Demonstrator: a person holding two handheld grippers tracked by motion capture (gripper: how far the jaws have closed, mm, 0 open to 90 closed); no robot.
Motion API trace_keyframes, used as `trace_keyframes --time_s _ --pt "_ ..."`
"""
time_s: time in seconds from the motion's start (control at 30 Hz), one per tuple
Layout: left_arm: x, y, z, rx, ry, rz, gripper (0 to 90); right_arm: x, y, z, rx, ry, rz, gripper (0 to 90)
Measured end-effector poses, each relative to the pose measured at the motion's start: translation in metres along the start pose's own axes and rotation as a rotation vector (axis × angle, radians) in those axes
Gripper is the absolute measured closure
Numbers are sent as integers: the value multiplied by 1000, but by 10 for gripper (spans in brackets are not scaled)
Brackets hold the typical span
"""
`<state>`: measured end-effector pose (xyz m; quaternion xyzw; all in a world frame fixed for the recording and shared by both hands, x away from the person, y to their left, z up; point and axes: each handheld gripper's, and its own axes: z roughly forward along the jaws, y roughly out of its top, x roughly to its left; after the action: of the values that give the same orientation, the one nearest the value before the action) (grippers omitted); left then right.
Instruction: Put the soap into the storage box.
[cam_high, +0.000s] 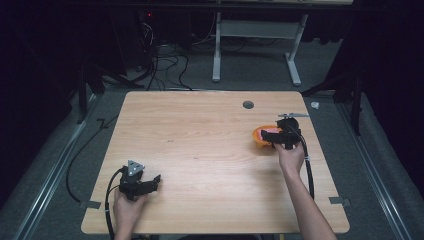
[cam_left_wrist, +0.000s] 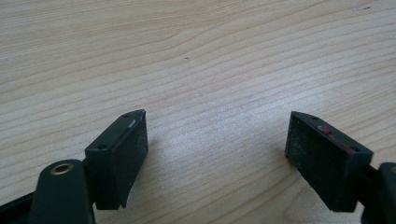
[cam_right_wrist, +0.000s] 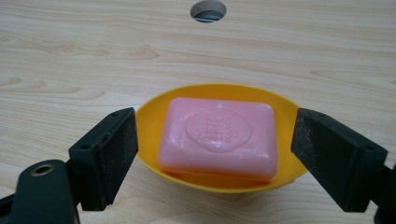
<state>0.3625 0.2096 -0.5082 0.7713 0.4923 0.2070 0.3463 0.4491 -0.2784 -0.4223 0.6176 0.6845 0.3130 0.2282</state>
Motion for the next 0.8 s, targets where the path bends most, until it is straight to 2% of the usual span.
trace_keyframes --time_s 0.23,0.8 --pt "0 0 0 0 1 0 215 -9 -10 -9 -34 17 13 185" --pt "0 0 0 1 1 1 216 -15 -25 -23 -78 50 2 199"
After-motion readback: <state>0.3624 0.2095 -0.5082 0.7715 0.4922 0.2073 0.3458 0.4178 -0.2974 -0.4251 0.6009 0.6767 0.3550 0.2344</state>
